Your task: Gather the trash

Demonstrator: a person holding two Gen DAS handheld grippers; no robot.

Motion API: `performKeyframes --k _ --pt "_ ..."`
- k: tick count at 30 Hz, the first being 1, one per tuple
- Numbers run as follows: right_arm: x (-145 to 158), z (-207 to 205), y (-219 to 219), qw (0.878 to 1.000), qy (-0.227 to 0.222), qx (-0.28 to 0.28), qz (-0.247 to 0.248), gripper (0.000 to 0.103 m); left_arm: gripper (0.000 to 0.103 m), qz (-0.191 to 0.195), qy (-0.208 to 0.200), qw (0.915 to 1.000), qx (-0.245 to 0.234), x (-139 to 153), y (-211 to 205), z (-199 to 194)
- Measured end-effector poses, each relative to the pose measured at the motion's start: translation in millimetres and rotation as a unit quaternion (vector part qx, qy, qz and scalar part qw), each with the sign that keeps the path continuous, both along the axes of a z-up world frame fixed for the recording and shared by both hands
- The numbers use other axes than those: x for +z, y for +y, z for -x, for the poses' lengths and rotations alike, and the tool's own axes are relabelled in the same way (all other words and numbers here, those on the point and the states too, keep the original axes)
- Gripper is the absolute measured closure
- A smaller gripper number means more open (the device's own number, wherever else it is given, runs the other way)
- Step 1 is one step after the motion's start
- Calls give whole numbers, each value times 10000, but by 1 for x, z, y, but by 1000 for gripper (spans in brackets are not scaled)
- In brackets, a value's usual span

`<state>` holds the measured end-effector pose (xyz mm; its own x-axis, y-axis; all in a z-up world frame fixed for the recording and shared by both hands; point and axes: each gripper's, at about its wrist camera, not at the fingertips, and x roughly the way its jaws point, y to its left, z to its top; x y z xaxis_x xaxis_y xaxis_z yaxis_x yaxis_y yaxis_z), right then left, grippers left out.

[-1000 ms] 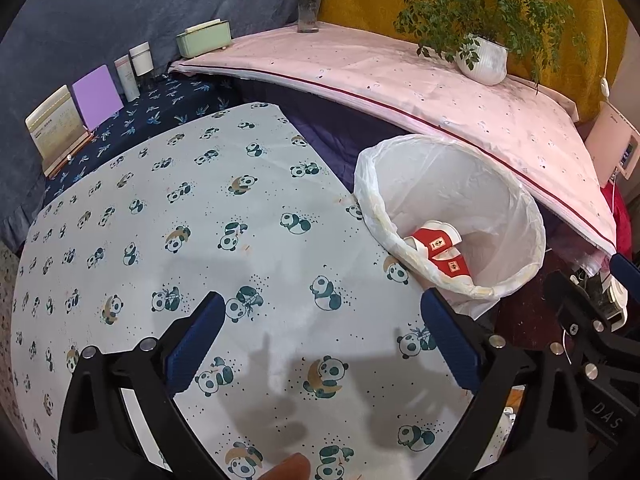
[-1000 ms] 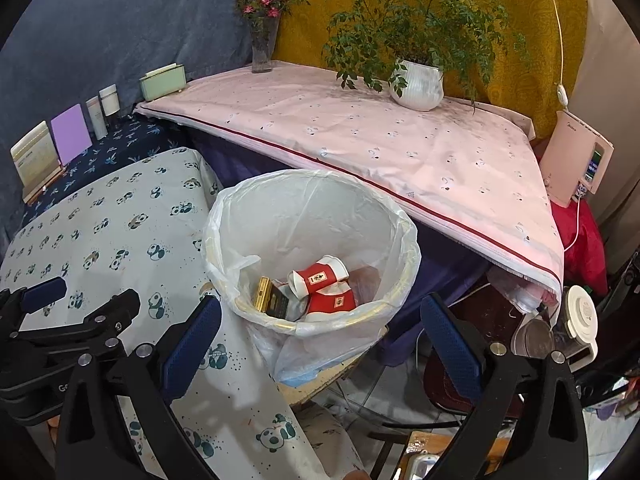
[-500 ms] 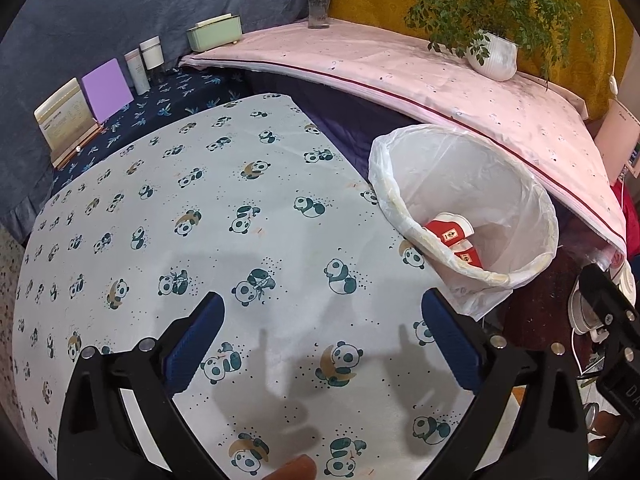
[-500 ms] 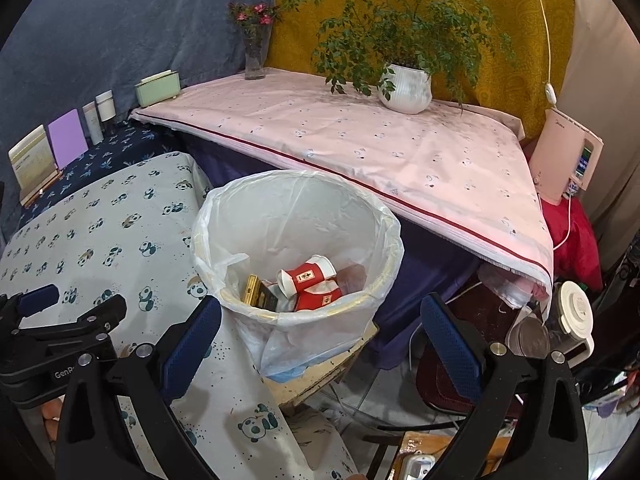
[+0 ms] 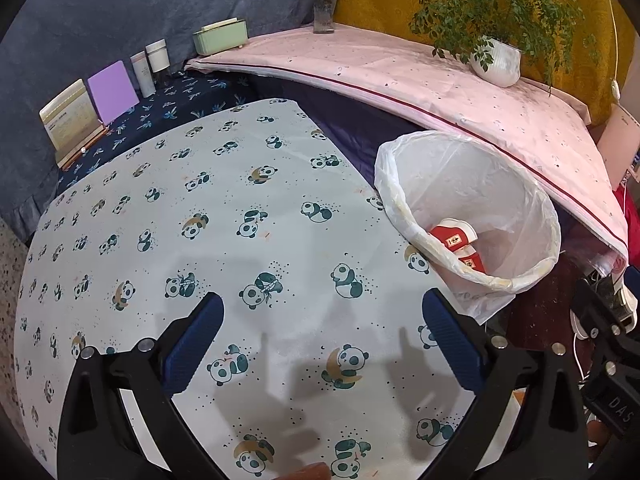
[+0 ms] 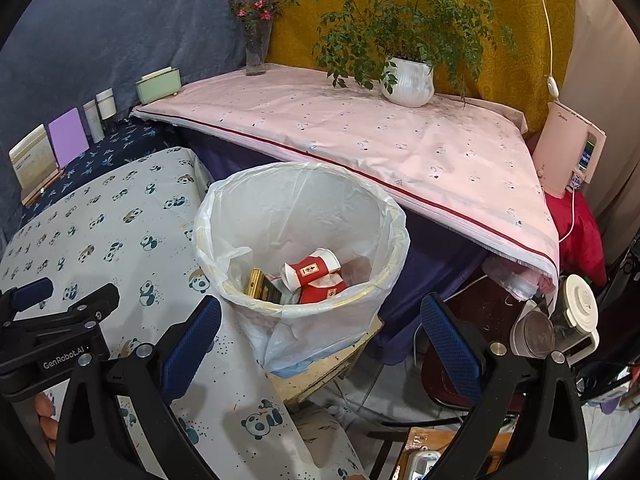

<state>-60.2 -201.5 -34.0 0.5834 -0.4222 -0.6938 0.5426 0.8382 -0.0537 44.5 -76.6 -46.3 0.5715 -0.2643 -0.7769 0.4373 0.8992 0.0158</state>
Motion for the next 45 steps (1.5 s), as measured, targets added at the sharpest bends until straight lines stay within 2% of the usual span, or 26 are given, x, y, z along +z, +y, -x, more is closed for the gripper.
performKeyframes --k 45 --pt "-11 -2 -4 10000 -11 5 -68 7 8 -37 -70 10000 -41 2 -11 6"
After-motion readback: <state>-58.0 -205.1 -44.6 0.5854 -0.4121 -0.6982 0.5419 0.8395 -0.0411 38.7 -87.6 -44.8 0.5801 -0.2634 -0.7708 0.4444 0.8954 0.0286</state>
